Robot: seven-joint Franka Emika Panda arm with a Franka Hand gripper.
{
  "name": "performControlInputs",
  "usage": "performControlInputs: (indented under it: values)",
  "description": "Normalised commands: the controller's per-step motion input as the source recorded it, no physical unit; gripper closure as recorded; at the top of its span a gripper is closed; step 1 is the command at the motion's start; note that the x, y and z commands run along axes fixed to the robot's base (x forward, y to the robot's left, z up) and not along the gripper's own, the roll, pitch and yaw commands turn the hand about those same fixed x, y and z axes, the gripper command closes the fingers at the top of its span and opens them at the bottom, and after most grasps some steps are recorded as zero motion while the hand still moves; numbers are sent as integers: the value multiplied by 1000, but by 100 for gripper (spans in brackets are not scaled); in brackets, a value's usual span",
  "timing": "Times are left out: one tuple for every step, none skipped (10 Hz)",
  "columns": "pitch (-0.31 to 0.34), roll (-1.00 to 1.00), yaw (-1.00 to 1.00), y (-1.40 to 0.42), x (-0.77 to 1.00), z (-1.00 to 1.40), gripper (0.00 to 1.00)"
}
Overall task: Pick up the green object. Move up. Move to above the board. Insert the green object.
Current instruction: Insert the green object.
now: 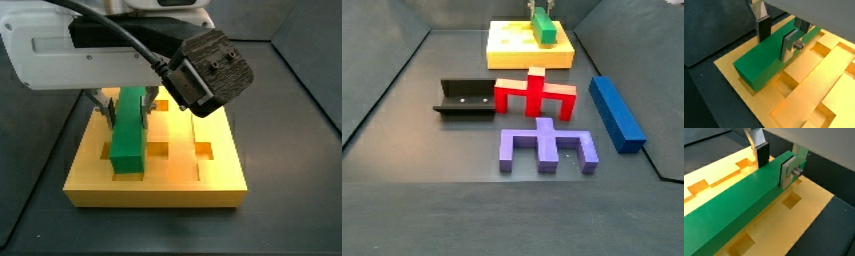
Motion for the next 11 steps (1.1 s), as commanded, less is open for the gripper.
performControlInputs:
  values:
    - [-21,-56,-23,0,0,-217,100]
    - [-1,-24,0,-49,0,-174,100]
    - [0,-17,0,-106,0,-117,100]
    - [0,0,0,-120,9,-123,100]
    - [0,0,-54,-106,0,-129,100]
    - [0,0,-86,-74,0,-177,100]
    - [6,0,-209,-80,117,-183,100]
    - [0,6,-209,-51,46,-183,100]
    - [0,7,-194,-80,51,-163,100]
    - [10,0,-177,-66,94,-100,100]
    - [0,13,-117,0,60,-160,100]
